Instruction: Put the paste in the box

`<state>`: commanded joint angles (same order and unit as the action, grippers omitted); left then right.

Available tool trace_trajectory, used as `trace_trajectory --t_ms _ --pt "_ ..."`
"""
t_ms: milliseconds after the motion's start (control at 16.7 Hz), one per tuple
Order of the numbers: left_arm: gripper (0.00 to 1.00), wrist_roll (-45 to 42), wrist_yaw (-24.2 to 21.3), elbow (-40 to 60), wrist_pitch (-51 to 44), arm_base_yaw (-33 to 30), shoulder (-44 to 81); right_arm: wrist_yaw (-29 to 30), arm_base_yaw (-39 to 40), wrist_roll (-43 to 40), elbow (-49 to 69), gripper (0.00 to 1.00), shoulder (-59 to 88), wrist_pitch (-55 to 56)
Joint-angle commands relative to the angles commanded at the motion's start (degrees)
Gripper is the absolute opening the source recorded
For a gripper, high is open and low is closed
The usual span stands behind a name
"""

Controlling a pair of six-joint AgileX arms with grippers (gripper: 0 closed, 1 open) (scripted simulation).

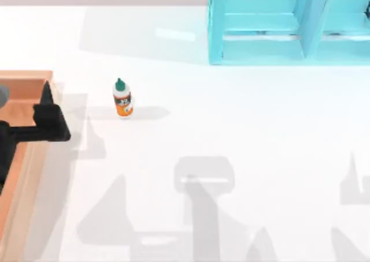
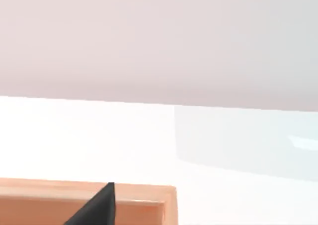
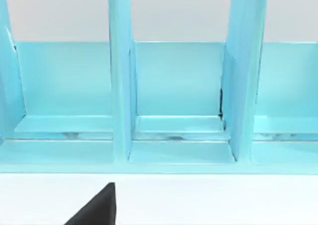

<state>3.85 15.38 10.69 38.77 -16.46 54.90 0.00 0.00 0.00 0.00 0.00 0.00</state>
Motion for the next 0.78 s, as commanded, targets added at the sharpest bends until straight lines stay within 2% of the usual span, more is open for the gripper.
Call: trace_trajectory --t_ms 480,780 --pt "1.0 2.2 11.3 7.0 27.7 -12.3 41.3 0.0 0.0 0.0 0.0 1.0 0.0 0.0" --pt "1.0 3.6 16.4 10.7 41.1 -18.1 60.3 0.0 0.0 0.0 0.0 1.0 0.0 0.0"
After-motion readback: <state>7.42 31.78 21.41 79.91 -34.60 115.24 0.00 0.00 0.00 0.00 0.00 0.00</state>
